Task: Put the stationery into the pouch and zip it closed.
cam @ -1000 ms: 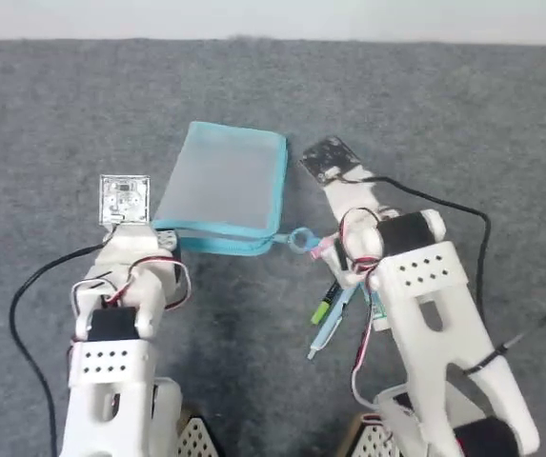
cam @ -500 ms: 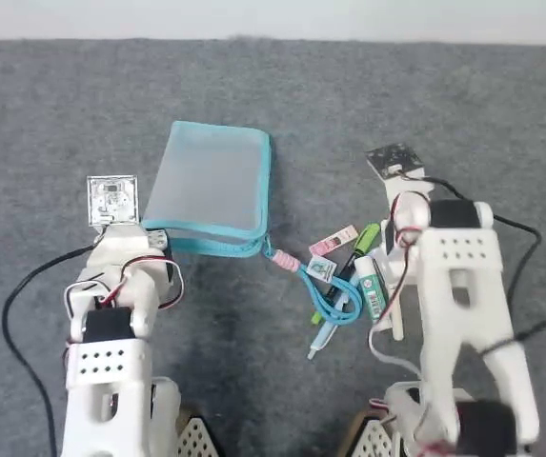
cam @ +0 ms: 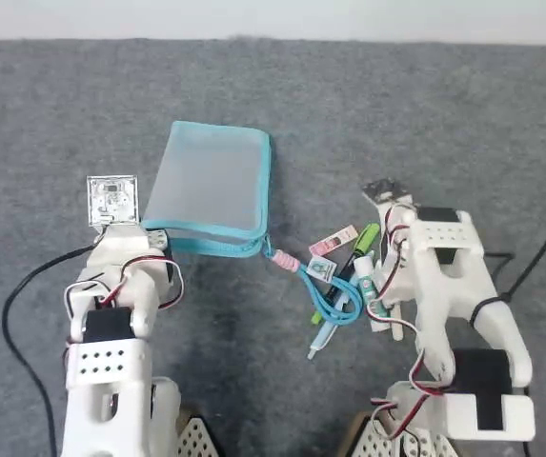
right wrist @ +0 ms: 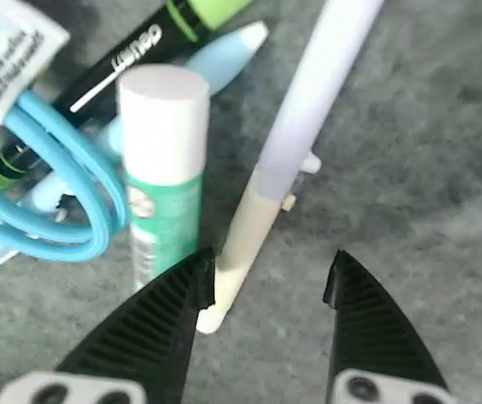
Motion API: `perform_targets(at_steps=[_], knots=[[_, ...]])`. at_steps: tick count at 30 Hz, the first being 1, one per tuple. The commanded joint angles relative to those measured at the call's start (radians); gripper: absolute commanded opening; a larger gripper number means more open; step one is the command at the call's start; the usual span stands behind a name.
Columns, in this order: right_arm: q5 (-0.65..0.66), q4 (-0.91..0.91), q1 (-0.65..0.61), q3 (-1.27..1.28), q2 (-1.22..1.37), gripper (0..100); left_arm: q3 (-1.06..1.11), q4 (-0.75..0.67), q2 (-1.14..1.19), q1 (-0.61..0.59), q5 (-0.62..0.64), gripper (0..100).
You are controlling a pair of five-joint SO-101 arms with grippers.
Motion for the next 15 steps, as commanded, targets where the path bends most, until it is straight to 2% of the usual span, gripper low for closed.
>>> perform_targets(at_steps=[1, 5, 9, 13, 15], knots=[[0.008, -0.033, -0.007, 0.017, -0.005, 19.8, -0.067, -0.002, 0.008, -0.008, 0.02, 1], [0.008, -0.101, 0.001, 0.086, -0.005, 16.3, -0.065, -0.002, 0.008, -0.008, 0.02, 1], [-0.049, -0.12, 0.001, 0.107, -0.01, 0.0, -0.065, -0.002, 0.008, -0.006, 0.02, 1], [-0.025, -0.076, 0.002, 0.086, -0.018, 0.6, -0.056, -0.003, 0.014, 0.057, 0.021, 1], [0.003, -0.013, 0.002, 0.044, -0.042, 0.6, -0.041, -0.035, 0.012, 0.095, 0.063, 1]])
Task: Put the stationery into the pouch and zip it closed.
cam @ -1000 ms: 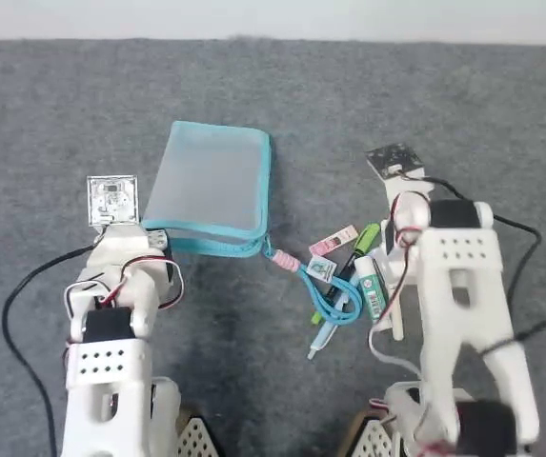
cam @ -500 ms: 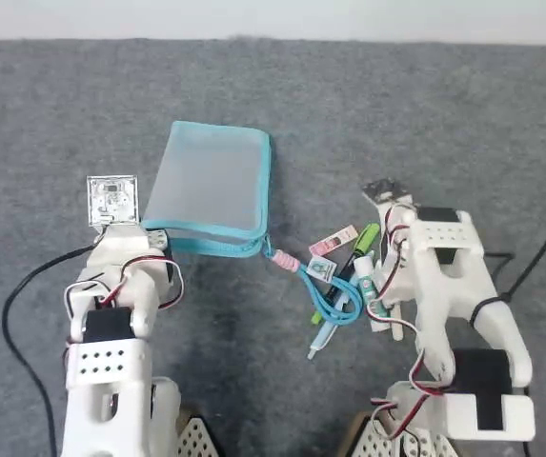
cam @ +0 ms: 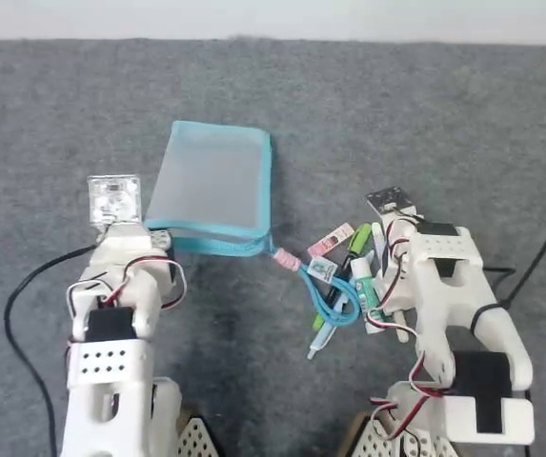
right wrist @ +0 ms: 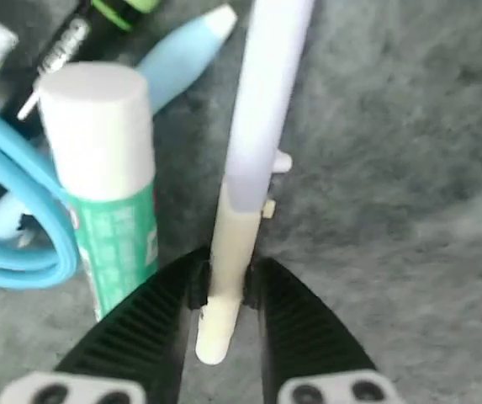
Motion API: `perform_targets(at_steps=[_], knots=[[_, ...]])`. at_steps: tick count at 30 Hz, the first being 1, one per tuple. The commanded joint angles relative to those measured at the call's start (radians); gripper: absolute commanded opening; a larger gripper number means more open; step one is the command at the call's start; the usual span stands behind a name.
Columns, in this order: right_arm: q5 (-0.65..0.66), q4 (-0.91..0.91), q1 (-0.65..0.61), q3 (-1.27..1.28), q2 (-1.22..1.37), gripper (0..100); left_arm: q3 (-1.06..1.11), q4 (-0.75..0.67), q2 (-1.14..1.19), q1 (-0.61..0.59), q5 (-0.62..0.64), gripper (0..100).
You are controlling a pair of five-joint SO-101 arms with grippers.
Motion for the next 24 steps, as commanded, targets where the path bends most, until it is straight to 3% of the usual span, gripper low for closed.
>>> perform_targets(at_steps=[1, 11, 18, 21, 24], knots=[[0.044, 0.116, -0.007, -0.069, -0.065, 0.6, -0.033, -0.064, 0.014, 0.063, 0.075, 1], [0.078, 0.476, -0.081, -0.216, -0.625, 0.6, -0.019, -0.144, 0.015, 0.084, 0.144, 1], [0.075, 0.653, -0.154, -0.382, -0.777, 0.6, -0.013, -0.161, 0.017, 0.084, 0.144, 1], [0.077, 0.671, -0.254, -0.411, -0.792, 0.6, -0.013, -0.161, 0.017, 0.087, 0.144, 1], [0.075, 0.676, -0.441, -0.408, -0.797, 0.6, -0.013, -0.161, 0.017, 0.109, 0.141, 1]])
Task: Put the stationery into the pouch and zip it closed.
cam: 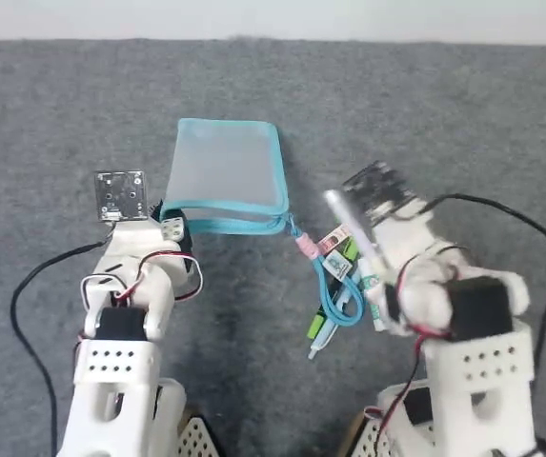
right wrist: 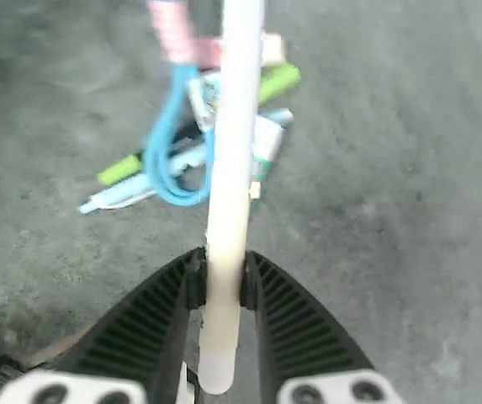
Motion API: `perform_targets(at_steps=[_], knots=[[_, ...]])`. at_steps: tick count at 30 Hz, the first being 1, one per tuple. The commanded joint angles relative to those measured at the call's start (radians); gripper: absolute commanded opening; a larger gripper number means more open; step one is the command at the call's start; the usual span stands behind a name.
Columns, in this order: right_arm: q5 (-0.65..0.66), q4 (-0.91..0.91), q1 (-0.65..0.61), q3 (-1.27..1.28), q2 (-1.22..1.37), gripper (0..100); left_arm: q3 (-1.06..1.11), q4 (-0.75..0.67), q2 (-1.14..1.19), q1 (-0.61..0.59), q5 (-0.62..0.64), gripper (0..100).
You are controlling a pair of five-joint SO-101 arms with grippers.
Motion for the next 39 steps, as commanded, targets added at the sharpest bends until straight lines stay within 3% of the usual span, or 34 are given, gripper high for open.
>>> perform_targets(at_steps=[1, 4, 16, 20, 25, 34, 39], knots=[[0.006, 0.022, -0.206, -0.052, -0.021, 0.6, -0.013, -0.038, 0.015, 0.026, 0.011, 1], [-0.06, 0.004, -0.294, -0.051, -0.008, 0.6, -0.013, -0.037, 0.015, 0.026, 0.011, 1], [-0.086, -0.127, -0.297, -0.176, 0.352, 0.6, -0.013, -0.037, 0.014, 0.029, 0.009, 1], [-0.118, -0.125, -0.295, -0.324, 0.492, 0.6, -0.013, -0.037, 0.014, 0.035, 0.009, 1], [-0.213, -0.094, -0.291, -0.569, 0.725, 0.6, 0.008, -0.031, 0.008, 0.124, -0.035, 1], [-0.382, 0.047, -0.177, -1.188, 1.182, 1.2, 0.008, -0.031, 0.008, 0.152, -0.048, 1], [-0.382, 0.053, -0.239, -1.252, 1.267, 17.3, 0.007, -0.034, 0.012, 0.146, -0.048, 1]])
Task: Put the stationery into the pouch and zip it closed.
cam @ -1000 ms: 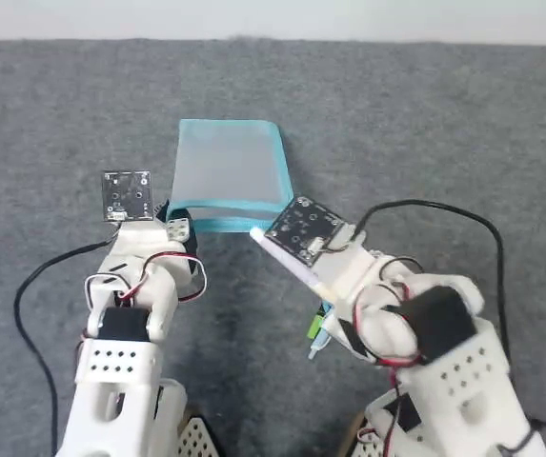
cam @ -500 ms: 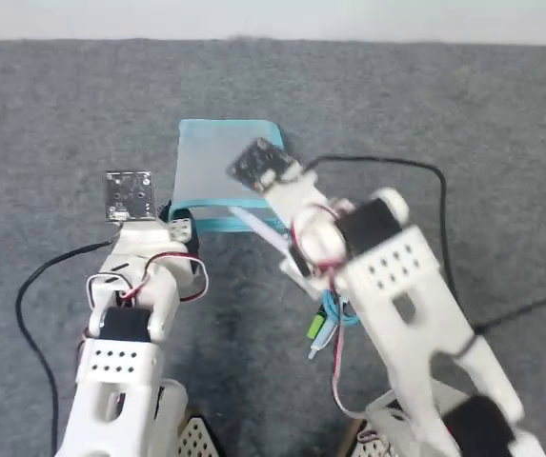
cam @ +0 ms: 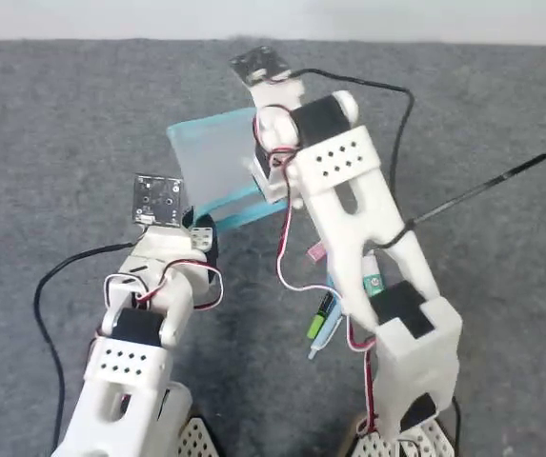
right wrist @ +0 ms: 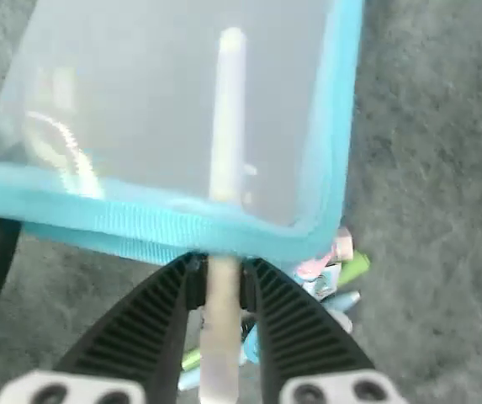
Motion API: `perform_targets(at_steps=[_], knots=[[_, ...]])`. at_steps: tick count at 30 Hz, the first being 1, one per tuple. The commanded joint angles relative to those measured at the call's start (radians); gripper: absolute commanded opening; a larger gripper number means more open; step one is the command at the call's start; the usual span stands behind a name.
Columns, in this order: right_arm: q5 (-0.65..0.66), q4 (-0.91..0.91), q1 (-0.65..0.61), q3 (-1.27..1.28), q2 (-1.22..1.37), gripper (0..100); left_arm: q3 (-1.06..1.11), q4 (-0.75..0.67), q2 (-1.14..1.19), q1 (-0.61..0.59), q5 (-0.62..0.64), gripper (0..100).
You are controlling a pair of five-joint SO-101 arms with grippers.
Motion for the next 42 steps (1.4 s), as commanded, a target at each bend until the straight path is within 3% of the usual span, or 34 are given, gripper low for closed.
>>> perform_targets(at_steps=[1, 4, 13, 21, 27, 32, 42], knots=[[-0.011, 0.038, -0.031, -0.083, -0.001, 21.0, -0.021, -0.032, 0.011, 0.006, -0.023, 1], [0.049, 0.038, -0.061, -0.083, -0.013, 27.1, -0.024, -0.034, 0.011, 0.005, -0.023, 1], [0.123, 0.042, -0.036, -0.012, -0.186, 26.3, -0.039, -0.034, 0.011, -0.103, -0.023, 1], [0.215, 0.033, 0.101, 0.511, -0.564, 26.3, -0.044, -0.034, 0.006, -0.137, -0.023, 1], [0.238, -0.217, 0.243, 1.111, -0.74, 26.3, -0.041, -0.032, 0.006, -0.137, -0.023, 1], [0.321, -0.389, 0.289, 1.455, -0.819, 26.3, -0.038, -0.031, 0.006, -0.137, -0.025, 1], [0.327, -0.662, 0.334, 1.697, -0.828, 26.3, -0.038, -0.031, 0.012, -0.137, -0.025, 1]])
